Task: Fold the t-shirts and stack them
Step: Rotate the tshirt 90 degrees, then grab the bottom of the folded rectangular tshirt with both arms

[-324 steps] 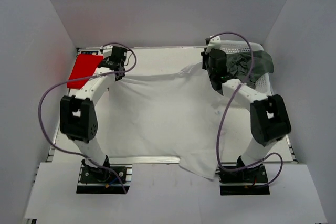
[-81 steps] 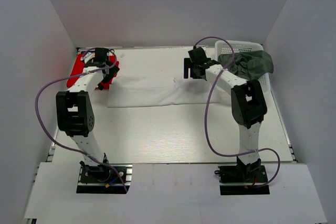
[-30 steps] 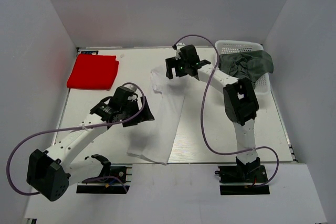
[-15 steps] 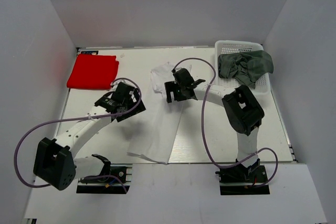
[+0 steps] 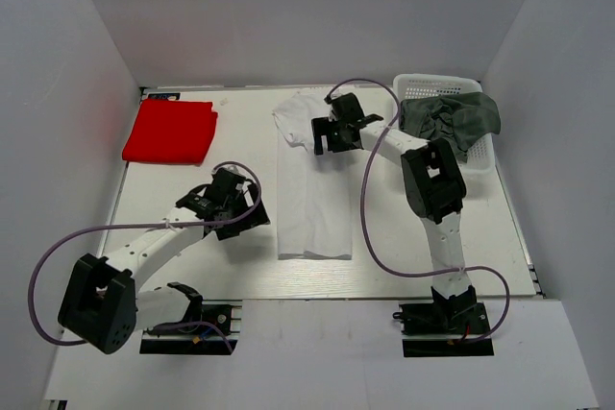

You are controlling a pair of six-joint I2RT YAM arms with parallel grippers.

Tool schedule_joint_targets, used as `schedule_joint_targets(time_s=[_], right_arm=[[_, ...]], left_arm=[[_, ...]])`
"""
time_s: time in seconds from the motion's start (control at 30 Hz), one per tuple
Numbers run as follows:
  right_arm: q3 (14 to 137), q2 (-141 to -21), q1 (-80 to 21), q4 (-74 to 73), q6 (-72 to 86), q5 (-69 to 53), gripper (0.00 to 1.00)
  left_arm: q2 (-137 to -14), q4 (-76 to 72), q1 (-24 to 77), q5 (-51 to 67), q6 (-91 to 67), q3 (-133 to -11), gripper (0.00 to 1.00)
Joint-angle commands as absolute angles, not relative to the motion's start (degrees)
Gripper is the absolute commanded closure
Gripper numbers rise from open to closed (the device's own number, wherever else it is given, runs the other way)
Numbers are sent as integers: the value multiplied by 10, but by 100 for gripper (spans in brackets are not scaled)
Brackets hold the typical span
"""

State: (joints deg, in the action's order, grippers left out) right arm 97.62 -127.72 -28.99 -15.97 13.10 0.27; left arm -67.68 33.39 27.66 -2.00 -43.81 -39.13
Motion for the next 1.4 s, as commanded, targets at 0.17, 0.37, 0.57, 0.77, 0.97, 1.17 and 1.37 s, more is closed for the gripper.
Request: schedule_joint_targets(time_s=[0.17,0.37,0.57,0.77,0.97,1.17,1.37], right_arm=[[895,-1124,-324,-142,71,-32,10],[659,-951,-340,-92,180,-29,10],[459,-809,-359,-72,237,-99,10],[356,-758,-376,-109,272,-170,10],[330,-762,-390,-121,277,-187,10],[335,-782,-396,-144,268,-179,30],[342,-778,-399,-149,268,-163,78]], left_arm=[[-723,237,287,126,-360,-360,0],[-740,171,299,220,-339,-321,3],[-760,171,321,225,-339,-304,29],[-773,168,341,222,-362,-278,49],[-801,174,352,208,-375,-274,78],[-801,174,352,185,-381,-285,100],[-795,163,352,184,-381,-292,100]])
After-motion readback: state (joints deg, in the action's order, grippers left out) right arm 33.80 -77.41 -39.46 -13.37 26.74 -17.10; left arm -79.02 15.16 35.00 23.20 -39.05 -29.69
